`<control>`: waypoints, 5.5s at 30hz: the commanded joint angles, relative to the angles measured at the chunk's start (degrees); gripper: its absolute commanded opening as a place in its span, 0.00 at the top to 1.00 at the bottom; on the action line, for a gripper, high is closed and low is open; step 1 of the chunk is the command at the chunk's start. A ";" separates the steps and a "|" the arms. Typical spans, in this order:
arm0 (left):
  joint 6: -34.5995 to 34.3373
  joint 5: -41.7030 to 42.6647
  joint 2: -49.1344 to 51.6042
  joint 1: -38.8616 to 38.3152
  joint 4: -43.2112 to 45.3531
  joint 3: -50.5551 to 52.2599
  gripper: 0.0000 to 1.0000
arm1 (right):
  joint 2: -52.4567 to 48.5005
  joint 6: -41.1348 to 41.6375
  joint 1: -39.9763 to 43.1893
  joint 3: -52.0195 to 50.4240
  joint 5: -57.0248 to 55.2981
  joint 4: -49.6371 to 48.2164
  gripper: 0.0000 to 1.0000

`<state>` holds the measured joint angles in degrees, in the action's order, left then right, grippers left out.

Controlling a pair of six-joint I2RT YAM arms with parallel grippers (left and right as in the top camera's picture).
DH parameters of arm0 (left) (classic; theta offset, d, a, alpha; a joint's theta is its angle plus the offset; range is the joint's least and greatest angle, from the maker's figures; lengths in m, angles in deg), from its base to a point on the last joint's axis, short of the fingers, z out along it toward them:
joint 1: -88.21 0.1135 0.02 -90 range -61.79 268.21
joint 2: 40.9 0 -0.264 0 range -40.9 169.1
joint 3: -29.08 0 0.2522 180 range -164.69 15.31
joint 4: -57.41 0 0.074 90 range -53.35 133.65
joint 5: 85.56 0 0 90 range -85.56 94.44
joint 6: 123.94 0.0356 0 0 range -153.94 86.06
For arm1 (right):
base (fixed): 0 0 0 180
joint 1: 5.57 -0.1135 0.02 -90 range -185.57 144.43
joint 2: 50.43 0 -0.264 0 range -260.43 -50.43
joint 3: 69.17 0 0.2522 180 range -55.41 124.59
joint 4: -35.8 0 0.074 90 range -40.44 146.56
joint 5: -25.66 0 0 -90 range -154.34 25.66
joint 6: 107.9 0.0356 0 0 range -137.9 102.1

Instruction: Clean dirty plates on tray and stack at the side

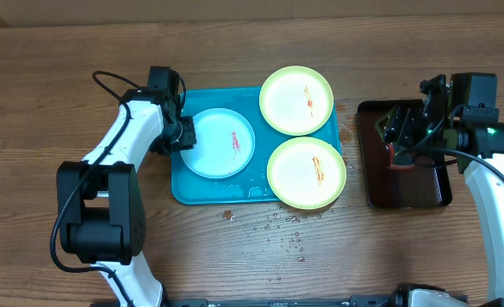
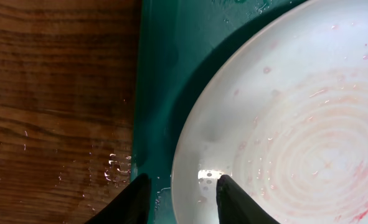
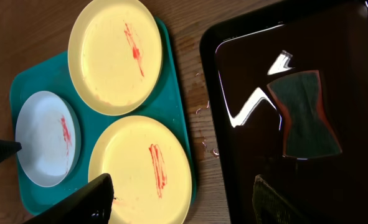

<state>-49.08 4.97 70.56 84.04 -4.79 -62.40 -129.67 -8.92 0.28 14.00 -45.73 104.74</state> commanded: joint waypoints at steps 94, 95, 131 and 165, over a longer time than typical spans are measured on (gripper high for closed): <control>3.39 -0.52 0.74 -1.11 12.76 9.57 0.96 | -28.26 -7.26 3.54 -2.08 -16.09 -12.15 0.96; 3.39 -0.52 0.74 -1.11 12.79 9.57 0.96 | -28.26 -7.26 3.54 -2.05 -15.50 -12.00 0.96; 9.01 7.85 0.74 -0.98 13.14 9.57 0.96 | -32.63 16.41 -34.82 32.54 -7.23 -2.10 0.96; 7.82 8.07 0.74 -0.98 13.29 9.57 0.96 | -53.55 21.35 -48.06 32.54 2.25 -7.41 0.96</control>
<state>-41.03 12.62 69.71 83.41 8.98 -54.29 -181.23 13.76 -45.58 46.32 -47.98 96.13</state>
